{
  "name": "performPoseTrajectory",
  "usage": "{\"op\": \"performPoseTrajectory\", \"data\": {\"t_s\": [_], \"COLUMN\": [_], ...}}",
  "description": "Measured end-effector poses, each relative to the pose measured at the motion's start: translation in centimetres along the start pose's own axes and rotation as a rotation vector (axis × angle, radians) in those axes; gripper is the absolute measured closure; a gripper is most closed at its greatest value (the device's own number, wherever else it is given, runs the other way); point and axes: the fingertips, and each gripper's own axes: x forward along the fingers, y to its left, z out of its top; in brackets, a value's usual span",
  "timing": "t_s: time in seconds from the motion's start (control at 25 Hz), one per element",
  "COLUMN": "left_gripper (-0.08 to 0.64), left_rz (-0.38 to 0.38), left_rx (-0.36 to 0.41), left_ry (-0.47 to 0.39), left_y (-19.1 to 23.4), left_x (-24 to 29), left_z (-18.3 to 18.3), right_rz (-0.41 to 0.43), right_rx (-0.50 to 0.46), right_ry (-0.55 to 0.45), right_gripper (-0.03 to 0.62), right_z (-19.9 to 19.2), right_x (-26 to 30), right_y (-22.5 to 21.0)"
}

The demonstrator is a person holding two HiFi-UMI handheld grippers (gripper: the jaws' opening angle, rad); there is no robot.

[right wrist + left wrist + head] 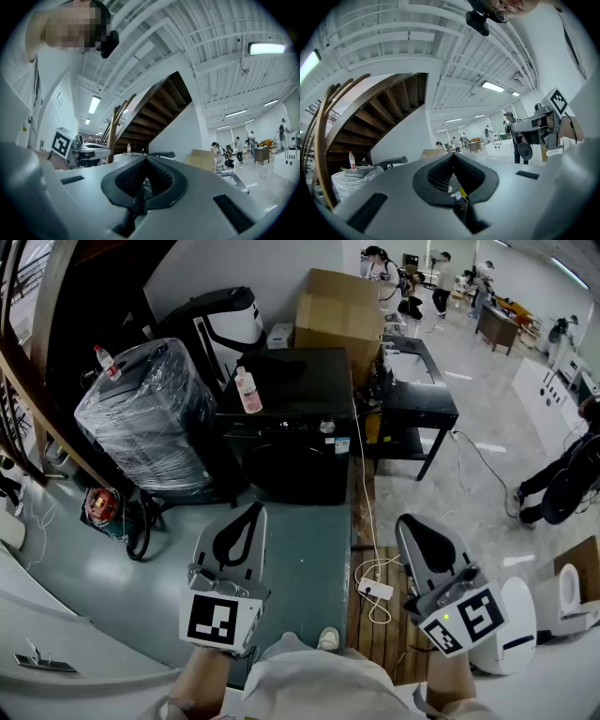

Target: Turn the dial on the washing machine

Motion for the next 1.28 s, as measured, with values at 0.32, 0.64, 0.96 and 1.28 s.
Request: {"op": "performPoseTrajectory", "data": {"t_s": [0.32, 0.64, 0.96, 1.28], "left_gripper": [0.540, 0.540, 0.540, 0.540], "left_rz": [0.000, -0.017, 0.007, 0.004], "left_rx": [0.079, 0.041, 0.073, 0.073], "left_ry": [0.016, 0.024, 0.044, 0.048], "left_y": [0.7, -0.3, 2.6, 6.0], "left_x": [-1.4, -1.0, 0.4, 3.5], "left_z": [-0.5, -0.3, -2.0, -4.2], "right_rz": [-0.015, -0.092, -0.123, -0.112], "right_rx": [0.047, 0.044, 0.067, 0.047], "right_ry": [-0.023, -0.043, -0.038, 0.009], "right_gripper": [0.566, 0.563, 0.344, 0.344], "right_z": [0.3, 0.1, -0.9, -3.2], "right_x": [-0.6, -1.0, 1.6, 7.1], "right_y": [0.1, -1.1, -3.0, -3.6]}}
